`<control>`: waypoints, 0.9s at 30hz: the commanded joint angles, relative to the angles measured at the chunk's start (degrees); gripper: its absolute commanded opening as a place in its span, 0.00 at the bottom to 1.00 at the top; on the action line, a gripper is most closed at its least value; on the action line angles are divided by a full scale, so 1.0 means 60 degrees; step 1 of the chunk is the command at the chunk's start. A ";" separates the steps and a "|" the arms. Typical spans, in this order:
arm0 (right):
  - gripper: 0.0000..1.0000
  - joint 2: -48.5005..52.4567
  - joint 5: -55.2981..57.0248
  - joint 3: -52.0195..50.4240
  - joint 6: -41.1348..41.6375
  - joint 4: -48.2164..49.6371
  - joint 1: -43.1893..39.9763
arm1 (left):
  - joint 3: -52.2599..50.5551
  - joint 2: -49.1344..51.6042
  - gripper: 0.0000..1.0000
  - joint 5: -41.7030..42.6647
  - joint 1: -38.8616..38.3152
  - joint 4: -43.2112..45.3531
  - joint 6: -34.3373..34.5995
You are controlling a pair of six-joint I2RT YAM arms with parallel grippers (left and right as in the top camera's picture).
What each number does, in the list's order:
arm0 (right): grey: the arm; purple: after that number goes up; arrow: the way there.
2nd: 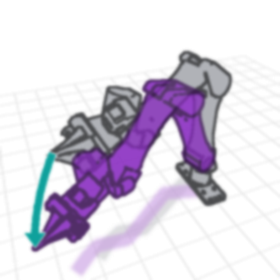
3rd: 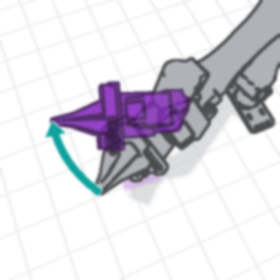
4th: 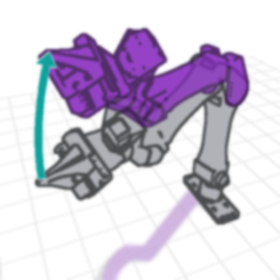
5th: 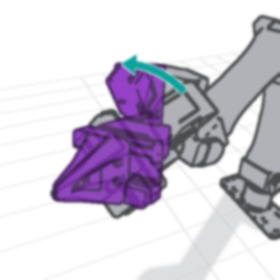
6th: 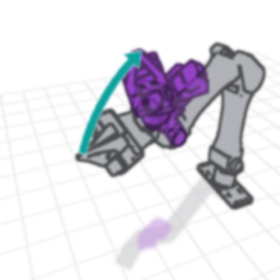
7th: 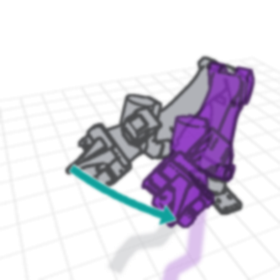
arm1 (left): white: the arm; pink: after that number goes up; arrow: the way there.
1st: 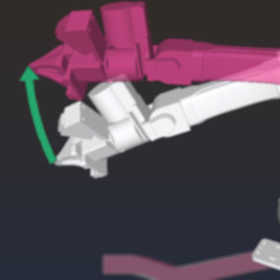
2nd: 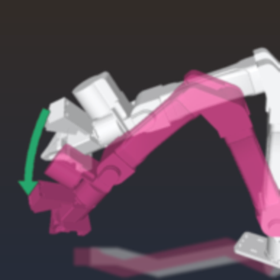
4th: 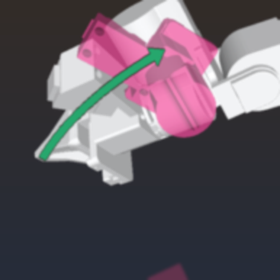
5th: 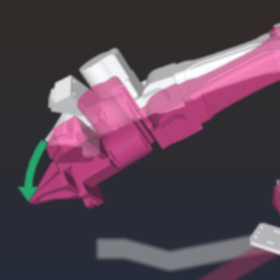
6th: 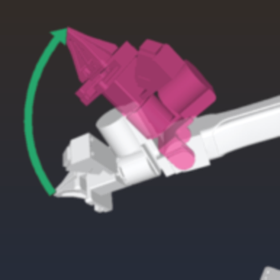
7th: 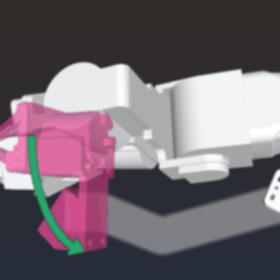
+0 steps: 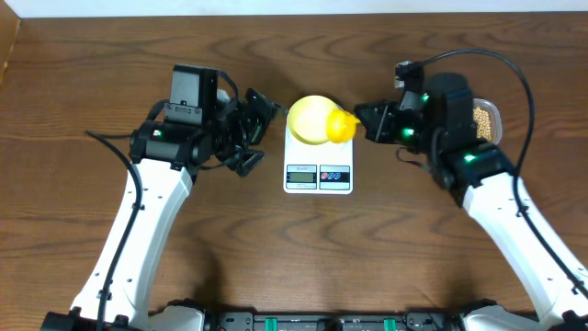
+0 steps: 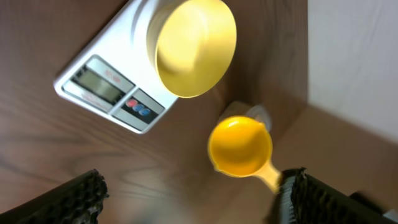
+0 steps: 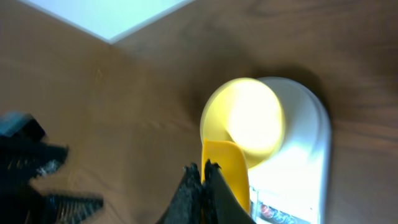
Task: Scoop item into bowl and weigh 50g on scale
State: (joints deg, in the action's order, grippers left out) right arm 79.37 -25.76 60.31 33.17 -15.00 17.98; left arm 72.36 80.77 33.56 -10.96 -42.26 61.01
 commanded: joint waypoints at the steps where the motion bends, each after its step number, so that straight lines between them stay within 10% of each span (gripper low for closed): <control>1: 0.01 -0.0073 -0.0841 0.0998 -0.2455 -0.0994 -0.0251 | 0.0168 -0.0051 0.97 0.0044 0.0022 -0.0270 -0.3198; 8: 0.01 -0.0076 0.0732 0.2787 -0.4382 -0.4160 -0.0251 | 0.0168 -0.0047 0.97 -0.0463 0.0022 -0.0346 -0.5807; 18: 0.01 -0.0576 0.1588 0.3031 -0.4433 -0.5016 -0.0248 | 0.0168 -0.0047 0.97 -0.2470 0.0022 -0.0834 -0.5956; 27: 0.01 -0.0678 0.2739 0.3031 -0.4430 -0.6058 -0.0251 | 0.0168 -0.0047 0.08 -0.2473 0.0022 -0.1071 -0.7355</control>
State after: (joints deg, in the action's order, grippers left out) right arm 75.99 -13.65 77.38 7.33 -49.87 16.58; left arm 72.36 80.79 19.38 -10.96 -47.86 22.15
